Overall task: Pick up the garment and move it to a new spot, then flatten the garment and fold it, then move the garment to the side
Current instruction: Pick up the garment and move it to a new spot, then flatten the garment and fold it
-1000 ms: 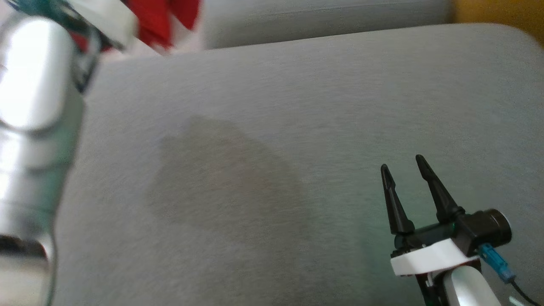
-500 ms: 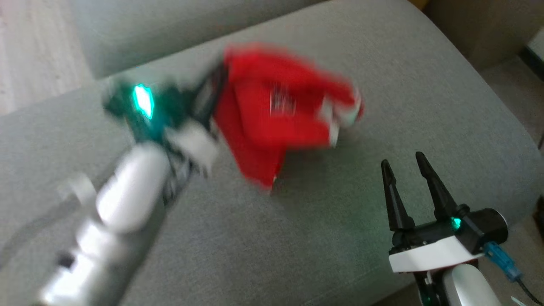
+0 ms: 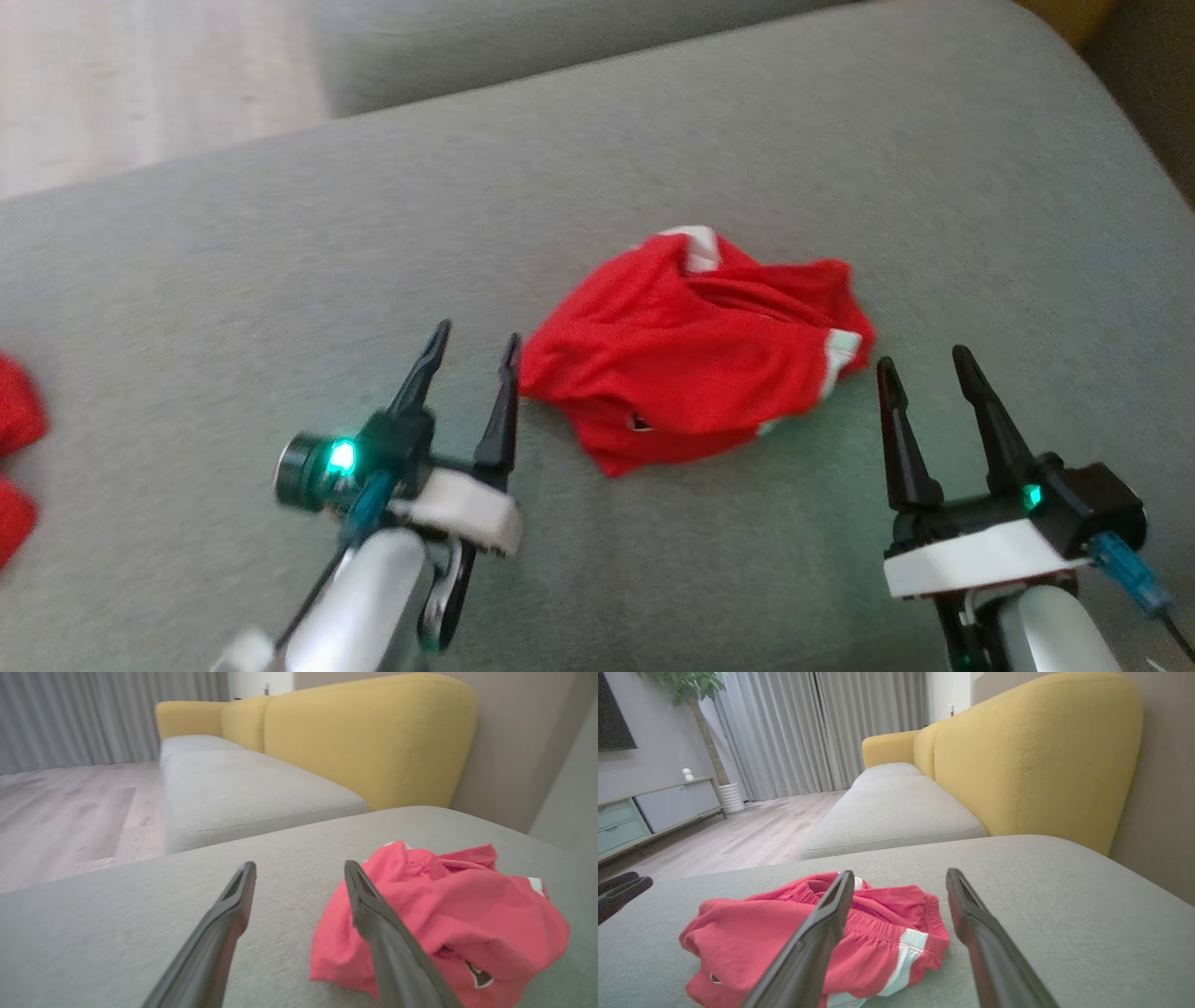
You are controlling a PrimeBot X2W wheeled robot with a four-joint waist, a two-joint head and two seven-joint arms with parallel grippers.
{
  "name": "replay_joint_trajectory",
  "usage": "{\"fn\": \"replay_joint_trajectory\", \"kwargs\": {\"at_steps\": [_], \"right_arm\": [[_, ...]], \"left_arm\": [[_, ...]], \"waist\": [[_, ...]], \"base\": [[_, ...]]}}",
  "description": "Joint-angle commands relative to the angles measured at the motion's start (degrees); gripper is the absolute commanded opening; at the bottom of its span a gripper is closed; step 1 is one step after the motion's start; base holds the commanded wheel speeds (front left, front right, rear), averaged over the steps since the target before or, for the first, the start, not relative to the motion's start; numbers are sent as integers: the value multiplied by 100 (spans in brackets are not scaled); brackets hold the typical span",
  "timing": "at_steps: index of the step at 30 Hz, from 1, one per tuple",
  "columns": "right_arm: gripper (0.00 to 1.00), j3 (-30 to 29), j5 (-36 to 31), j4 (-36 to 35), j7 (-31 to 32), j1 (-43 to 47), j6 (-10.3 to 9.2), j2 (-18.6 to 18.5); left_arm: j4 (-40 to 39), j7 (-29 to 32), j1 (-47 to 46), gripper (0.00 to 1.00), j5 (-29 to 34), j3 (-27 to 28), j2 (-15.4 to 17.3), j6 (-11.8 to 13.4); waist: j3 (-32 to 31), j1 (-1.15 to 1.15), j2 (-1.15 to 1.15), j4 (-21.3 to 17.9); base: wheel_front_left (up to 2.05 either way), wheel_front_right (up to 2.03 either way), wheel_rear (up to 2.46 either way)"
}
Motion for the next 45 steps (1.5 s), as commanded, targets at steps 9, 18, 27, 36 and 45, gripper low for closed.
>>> {"fn": "replay_joint_trajectory", "kwargs": {"at_steps": [9,18,27,36,45], "right_arm": [[100,-214,44,-7,2,262,-4,-7],[100,-327,40,126,2,571,-4,-7],[100,-369,70,254,2,795,-4,-7],[100,-338,78,309,2,797,-4,-7],[100,-323,110,351,2,801,-4,-7]], "left_arm": [[-1878,-69,1716,100,463,1273,-135,154],[-2844,-69,2877,100,924,1859,-210,5],[-2986,-70,3233,100,1199,1961,-235,-104],[-2886,-70,3219,100,1383,1915,-239,-84],[-2876,-70,3175,100,1449,1922,-239,-17]], "waist": [[-855,-1,0,1283],[-1175,-1,0,1687],[-1283,-1,0,1838],[-1308,-1,0,1842],[-1333,-1,0,1843]], "base": [[0,0,0],[0,0,0],[0,0,0],[0,0,0],[0,0,0]]}}
